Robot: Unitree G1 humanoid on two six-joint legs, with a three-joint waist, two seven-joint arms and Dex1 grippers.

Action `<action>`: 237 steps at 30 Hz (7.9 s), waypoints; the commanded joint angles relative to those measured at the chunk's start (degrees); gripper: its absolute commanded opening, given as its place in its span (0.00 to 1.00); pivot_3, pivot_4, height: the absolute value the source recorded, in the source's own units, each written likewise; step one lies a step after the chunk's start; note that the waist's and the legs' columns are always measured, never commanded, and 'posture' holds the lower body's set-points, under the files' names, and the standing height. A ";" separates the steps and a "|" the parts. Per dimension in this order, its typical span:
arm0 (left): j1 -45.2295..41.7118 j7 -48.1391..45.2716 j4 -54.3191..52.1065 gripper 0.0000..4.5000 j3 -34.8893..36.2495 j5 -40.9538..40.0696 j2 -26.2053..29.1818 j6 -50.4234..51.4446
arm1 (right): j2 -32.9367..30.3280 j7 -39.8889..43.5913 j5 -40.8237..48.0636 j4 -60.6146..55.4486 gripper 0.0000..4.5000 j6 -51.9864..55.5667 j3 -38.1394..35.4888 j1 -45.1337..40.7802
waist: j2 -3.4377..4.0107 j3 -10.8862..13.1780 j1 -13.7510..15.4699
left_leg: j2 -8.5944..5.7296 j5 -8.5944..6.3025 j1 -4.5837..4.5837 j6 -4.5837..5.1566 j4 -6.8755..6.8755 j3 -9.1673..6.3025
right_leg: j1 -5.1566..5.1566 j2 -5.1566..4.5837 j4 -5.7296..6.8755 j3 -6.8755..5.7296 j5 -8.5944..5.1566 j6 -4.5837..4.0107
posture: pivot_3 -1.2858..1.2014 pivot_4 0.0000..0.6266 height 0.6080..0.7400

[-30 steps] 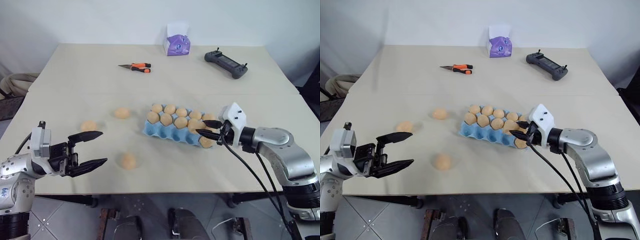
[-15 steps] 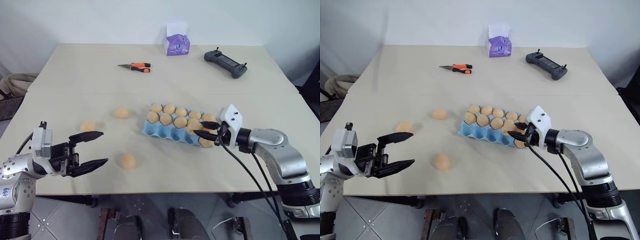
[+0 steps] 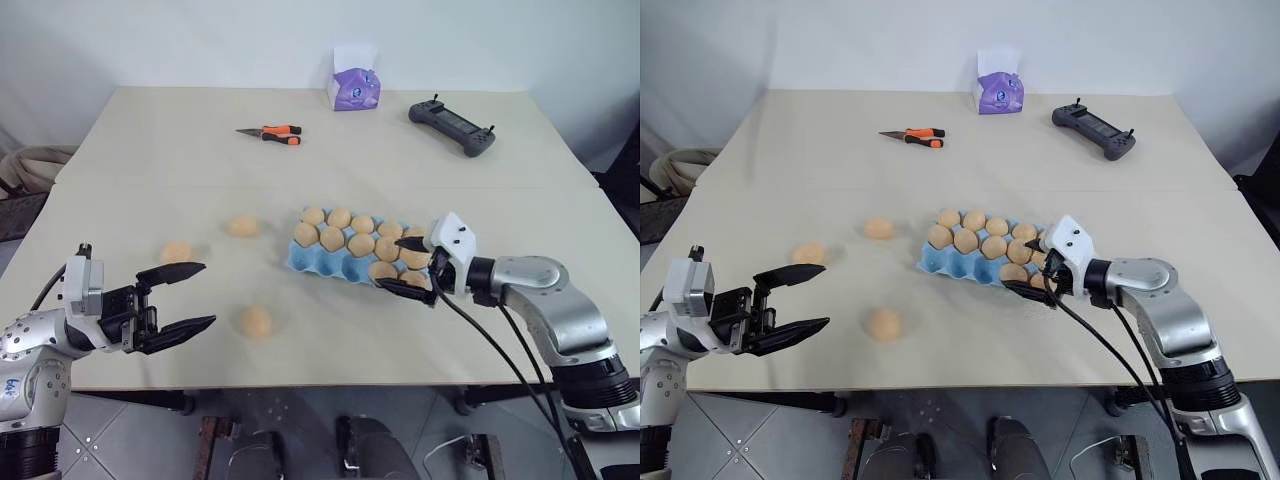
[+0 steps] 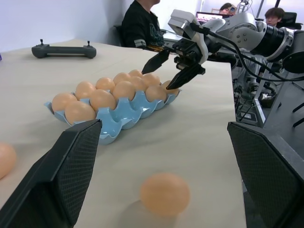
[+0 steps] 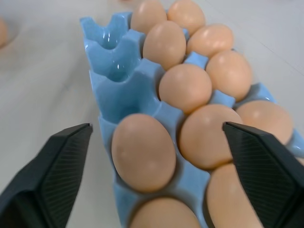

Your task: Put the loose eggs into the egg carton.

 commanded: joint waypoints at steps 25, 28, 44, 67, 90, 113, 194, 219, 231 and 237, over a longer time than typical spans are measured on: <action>26.11 16.15 -17.93 1.00 12.65 0.12 -11.51 -6.23 | -12.03 28.95 15.14 5.12 1.00 -13.97 -20.83 17.90 | 0.10 0.07 0.12 | -0.03 -0.07 0.17 0.09 0.07 -0.01 | 0.22 -0.03 -0.09 0.05 -0.02 -0.01 | 0.52 0.24 1.00; 28.89 17.11 -19.81 1.00 12.06 1.18 -13.61 -7.63 | -12.35 29.08 14.97 6.57 1.00 -14.60 -20.69 17.50 | 0.11 0.07 0.22 | -0.04 -0.09 0.15 0.09 0.07 -0.03 | 0.23 -0.04 -0.14 0.04 -0.03 -0.02 | 0.52 0.24 1.00; 17.43 30.71 -19.56 1.00 -10.53 19.56 -15.53 -6.21 | -10.69 24.50 13.56 5.55 1.00 -13.83 -18.57 16.48 | 0.13 0.09 0.26 | -0.06 -0.05 0.12 0.17 0.10 -0.02 | 0.25 0.00 -0.13 0.07 0.03 0.06 | 0.52 0.24 1.00; 8.24 34.20 -11.79 0.55 -18.84 24.75 -13.89 0.36 | -10.81 19.95 14.55 2.00 1.00 -13.24 -19.43 19.68 | 0.16 0.09 1.54 | -0.05 -0.03 0.17 0.17 0.11 0.00 | 0.25 0.03 -0.07 0.09 0.05 0.10 | 0.52 0.24 1.00; -16.40 36.72 -7.17 0.53 -26.26 22.37 -21.86 5.56 | -9.12 16.75 13.89 1.12 1.00 -13.63 -18.97 20.40 | 0.17 0.09 1.80 | -0.10 0.01 0.14 0.18 0.34 0.00 | 0.33 0.12 -0.01 0.11 0.16 0.29 | 0.52 0.24 1.00; -34.32 33.91 25.97 0.60 -33.80 33.16 -34.69 -10.58 | -7.44 12.01 15.25 -4.91 1.00 -13.93 -23.93 28.74 | 0.17 0.10 1.80 | -0.10 -0.14 -0.01 0.43 0.93 0.05 | 0.37 0.15 0.06 0.25 0.30 0.52 | 0.52 0.24 1.00; -25.67 36.31 37.35 0.80 -8.88 27.82 -6.74 -6.10 | -7.54 15.04 14.11 0.65 1.00 -14.36 -20.13 21.98 | 0.31 0.19 1.64 | 0.00 -0.20 0.04 0.22 0.44 0.14 | 0.19 0.05 -0.02 0.05 0.17 0.26 | 0.52 0.24 1.00; -35.50 15.44 18.90 0.40 -21.76 22.64 -11.65 3.48 | -7.05 13.31 13.78 -0.22 1.00 -14.53 -20.09 22.49 | 0.31 0.20 1.78 | -0.04 -0.15 -0.01 0.17 0.97 0.17 | 0.27 0.12 0.22 0.12 0.22 0.36 | 0.52 0.24 1.00; -44.98 11.66 35.48 0.40 -28.37 28.09 -22.40 -4.63 | -6.14 10.17 14.55 -4.23 1.00 -14.59 -22.69 27.64 | 0.29 0.22 1.60 | -0.05 -0.13 -0.01 0.19 1.00 0.18 | 0.24 0.19 0.26 0.21 0.23 0.39 | 0.52 0.24 1.00; -46.81 11.33 40.15 0.40 -28.65 29.50 -25.27 -7.21 | -5.86 8.86 14.90 -6.06 1.00 -14.22 -23.93 29.92 | 0.27 0.24 1.74 | -0.05 -0.15 -0.03 0.22 1.01 0.16 | 0.23 0.19 0.26 0.20 0.23 0.40 | 0.52 0.24 1.00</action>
